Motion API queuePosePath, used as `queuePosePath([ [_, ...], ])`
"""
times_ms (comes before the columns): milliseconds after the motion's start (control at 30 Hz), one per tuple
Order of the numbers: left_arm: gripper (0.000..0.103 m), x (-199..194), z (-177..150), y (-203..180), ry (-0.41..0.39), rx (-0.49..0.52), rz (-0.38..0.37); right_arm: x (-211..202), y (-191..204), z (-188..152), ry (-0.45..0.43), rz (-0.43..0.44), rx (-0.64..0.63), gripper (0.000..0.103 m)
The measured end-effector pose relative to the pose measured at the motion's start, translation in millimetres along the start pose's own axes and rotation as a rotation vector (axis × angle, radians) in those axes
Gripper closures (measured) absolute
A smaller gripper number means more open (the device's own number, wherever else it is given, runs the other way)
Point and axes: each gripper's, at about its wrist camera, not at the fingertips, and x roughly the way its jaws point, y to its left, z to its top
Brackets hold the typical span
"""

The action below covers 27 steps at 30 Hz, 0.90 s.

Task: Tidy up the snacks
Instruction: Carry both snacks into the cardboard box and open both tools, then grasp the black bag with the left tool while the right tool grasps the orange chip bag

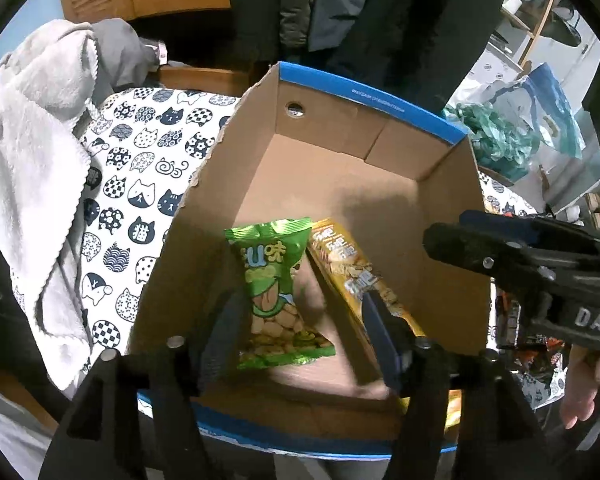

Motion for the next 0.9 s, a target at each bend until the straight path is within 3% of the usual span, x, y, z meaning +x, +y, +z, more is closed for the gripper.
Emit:
queuePosePath([
  [33, 0.036, -1.6, 0.0, -1.3, -0.002, 0.002, -0.001, -3.6, -0.3, -0.3, -0.006, -0.005, 0.000, 0.039],
  [233, 0.030, -9.9, -1.6, -15.3, -0.011, 0.031, -0.018, -27.2, -3.2, -6.9, -0.048, -0.061, -0.021, 0.029],
  [533, 0.028, -15.8, -7.3, -52.8, 0.000, 0.104, -0.051, -62.6, -27.9, -32.5, -0.071, -0.129, -0.021, 0.029],
  [900, 0.027, -17.0, -17.2, -111.4, 0.025, 0.202, -0.108, -114.0, -87.0, -75.6, -0.099, -0.205, 0.061, 0.026],
])
